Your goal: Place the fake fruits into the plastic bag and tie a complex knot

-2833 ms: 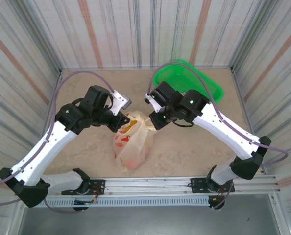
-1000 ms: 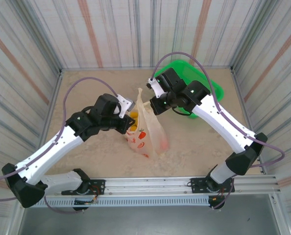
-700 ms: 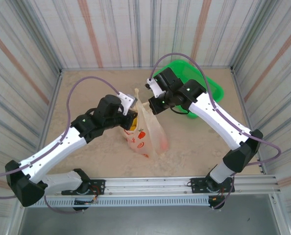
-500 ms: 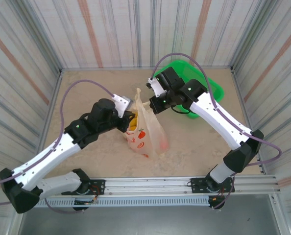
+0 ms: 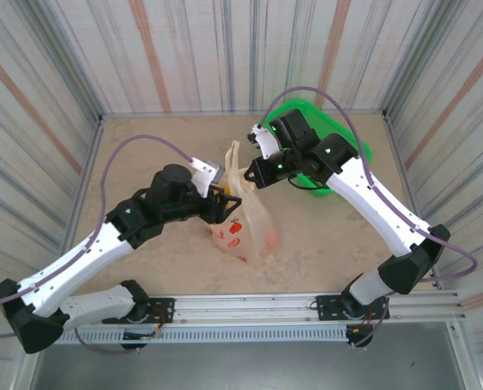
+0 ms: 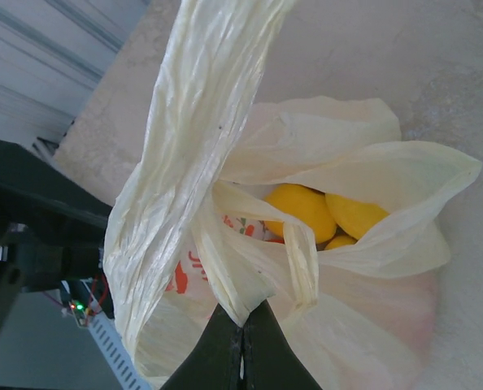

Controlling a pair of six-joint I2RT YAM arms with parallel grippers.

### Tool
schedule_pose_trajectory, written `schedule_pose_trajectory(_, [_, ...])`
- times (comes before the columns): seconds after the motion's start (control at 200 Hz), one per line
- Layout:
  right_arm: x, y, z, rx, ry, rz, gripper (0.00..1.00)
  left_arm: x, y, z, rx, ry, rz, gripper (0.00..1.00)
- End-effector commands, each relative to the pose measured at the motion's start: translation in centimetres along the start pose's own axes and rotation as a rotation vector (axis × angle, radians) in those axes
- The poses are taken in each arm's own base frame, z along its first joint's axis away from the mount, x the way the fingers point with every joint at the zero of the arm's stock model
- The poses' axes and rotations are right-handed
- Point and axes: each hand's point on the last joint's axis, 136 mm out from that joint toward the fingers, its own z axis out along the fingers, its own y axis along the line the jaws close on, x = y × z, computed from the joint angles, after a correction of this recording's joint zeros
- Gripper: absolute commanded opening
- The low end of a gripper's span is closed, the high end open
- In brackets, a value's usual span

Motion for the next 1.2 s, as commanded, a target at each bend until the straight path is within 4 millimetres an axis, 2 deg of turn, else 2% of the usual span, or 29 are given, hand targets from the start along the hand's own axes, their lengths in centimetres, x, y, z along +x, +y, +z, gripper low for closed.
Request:
schedule_pose_trajectory(0.0, [0.3,0.4,-0.1,-0.025,0.009,0.030,0.00,-2.4,-0.5,1.2,0.006,-0.051,-0.034,0.67])
schedule_pose_trajectory(0.055, [0.3,0.5,-0.3,-0.025,0.005,0.031,0.00,-3.2,-0.8,2.1,0.017,-0.053,-0.016,0.65])
schedule_pose_trajectory(0.1, [0.4,0.6,-0.6,-0.024,0.001,0.031,0.00,-3.9,-1.1,2.5,0.025,-0.059,0.015,0.59])
schedule_pose_trajectory(0.125, [0.4,0.5,-0.7,-0.021,-0.001,0.031,0.00,-4.2,-1.0,2.6,0.015,-0.061,0.036,0.51])
schedule_pose_trajectory(0.19, [0.5,0.6,-1.4,-0.014,-0.009,0.030,0.00,-4.9,-0.9,2.3,-0.001,-0.066,0.105,0.18])
schedule_pose_trajectory(0.24, [0.7,0.7,-2.0,-0.013,-0.013,0.035,0.00,-5.5,-0.9,1.6,0.011,-0.086,0.150,0.00])
schedule_pose_trajectory(0.406, [1.1,1.6,-4.0,-0.036,-0.035,0.060,0.00,-7.4,-0.7,-0.8,0.066,-0.141,0.260,0.00])
schedule_pose_trajectory(0.536, [0.7,3.3,-5.5,-0.111,-0.067,0.084,0.00,-7.2,-0.1,-0.4,0.067,-0.098,0.369,0.00])
schedule_pose_trajectory(0.716, [-0.5,4.7,-7.0,-0.167,-0.112,0.117,0.00,-6.3,0.3,0.3,0.097,-0.076,0.482,0.00])
schedule_pose_trajectory(0.837, [-1.3,4.7,-7.8,-0.148,-0.147,0.118,0.00,-6.9,0.1,-0.4,0.086,-0.140,0.551,0.00])
schedule_pose_trajectory(0.892, [-1.7,4.5,-8.3,-0.135,-0.169,0.120,0.00,-8.0,0.3,-0.9,0.071,-0.174,0.559,0.00])
schedule_pose_trajectory(0.937, [-2.1,4.3,-8.7,-0.126,-0.193,0.125,0.00,-9.2,0.6,-1.6,0.051,-0.205,0.562,0.05])
schedule_pose_trajectory(1.052, [-3.0,4.1,-10.0,-0.113,-0.243,0.139,0.00,-11.7,1.3,-2.8,0.020,-0.269,0.561,0.06])
schedule_pose_trajectory(1.122, [-3.0,4.1,-10.2,-0.111,-0.249,0.145,0.00,-11.5,1.2,-2.7,0.042,-0.257,0.560,0.07])
schedule_pose_trajectory(1.192, [-2.3,3.7,-9.9,-0.101,-0.237,0.151,0.00,-10.2,1.4,-2.3,0.061,-0.233,0.545,0.12])
